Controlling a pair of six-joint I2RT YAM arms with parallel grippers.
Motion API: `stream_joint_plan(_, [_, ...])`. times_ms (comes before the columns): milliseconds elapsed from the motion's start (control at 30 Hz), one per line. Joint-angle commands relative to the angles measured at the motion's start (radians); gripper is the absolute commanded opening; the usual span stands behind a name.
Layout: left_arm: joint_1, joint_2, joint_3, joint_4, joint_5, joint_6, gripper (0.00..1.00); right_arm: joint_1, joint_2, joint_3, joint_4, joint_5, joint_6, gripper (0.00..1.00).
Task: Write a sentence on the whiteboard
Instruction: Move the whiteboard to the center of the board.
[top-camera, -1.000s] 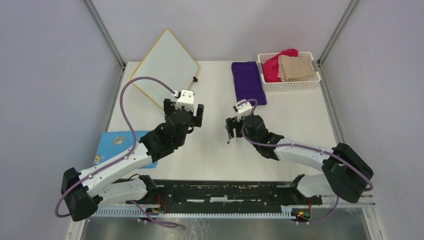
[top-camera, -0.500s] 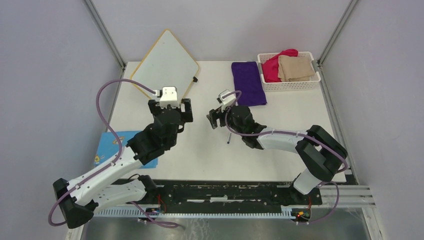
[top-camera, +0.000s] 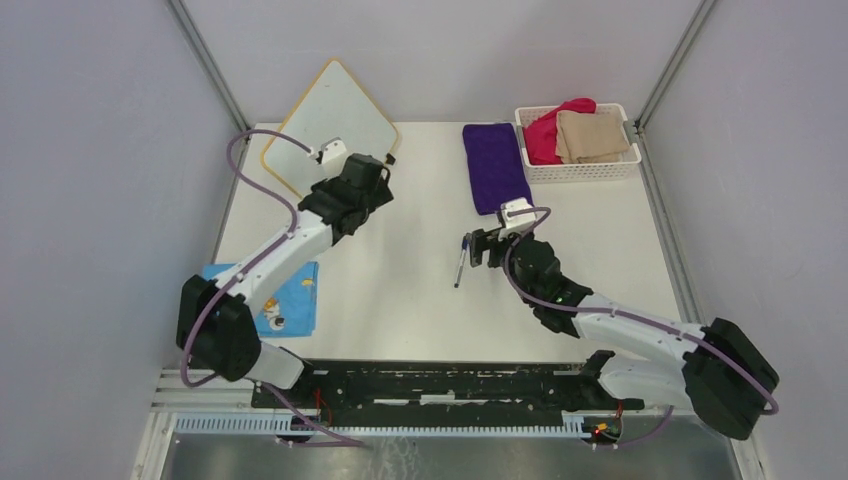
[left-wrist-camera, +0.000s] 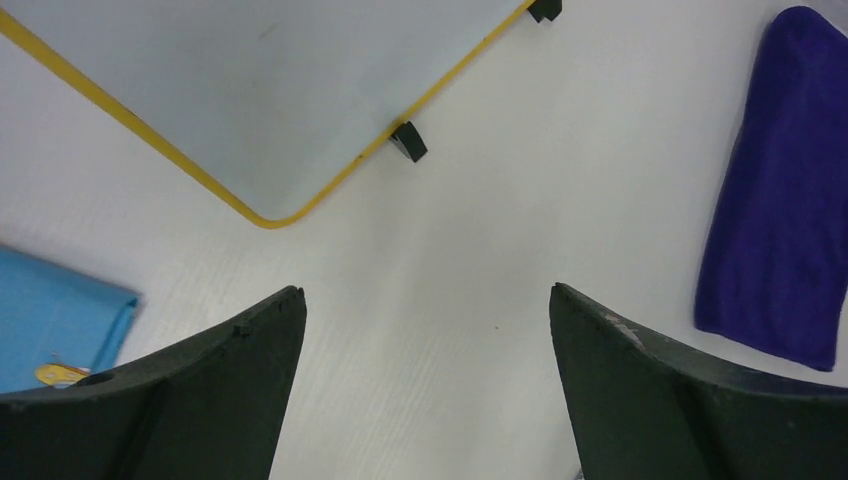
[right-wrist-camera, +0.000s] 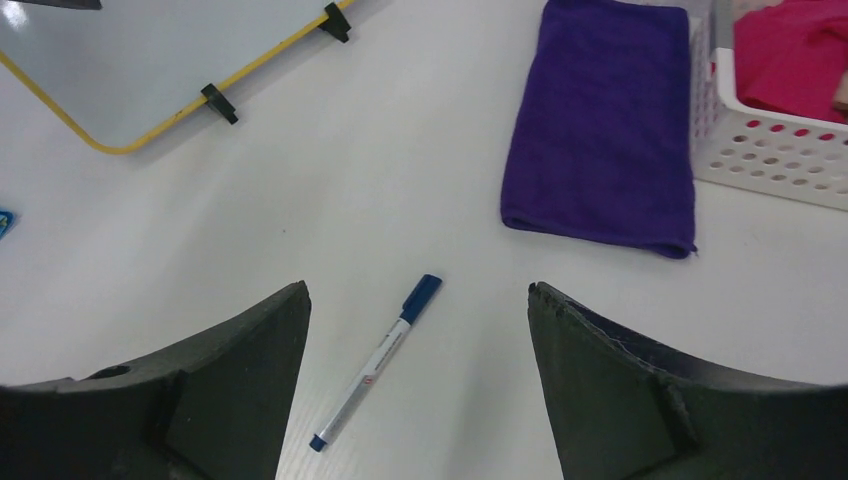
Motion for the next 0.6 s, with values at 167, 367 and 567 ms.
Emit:
stream_joint_plan(167, [-0.027,0.379,0.399,-0.344,-0.079,-0.419,0.88,-0.002,-0.276,-0.099,-0.1,0.091,0.0,0.86])
stream_joint_plan(367, [-0.039,0.551,0.559,-0.479,-0.182,-0.519,0.83,-0.002,-0.39,-0.141,-0.144,0.069,0.015,0.86])
stream_joint_plan(567, [-0.049,0.713,0.729,-0.606,-0.275,-0.583,0.79,-0.002,-0.447,-0.162,-0.167,0.076,0.011,0.86])
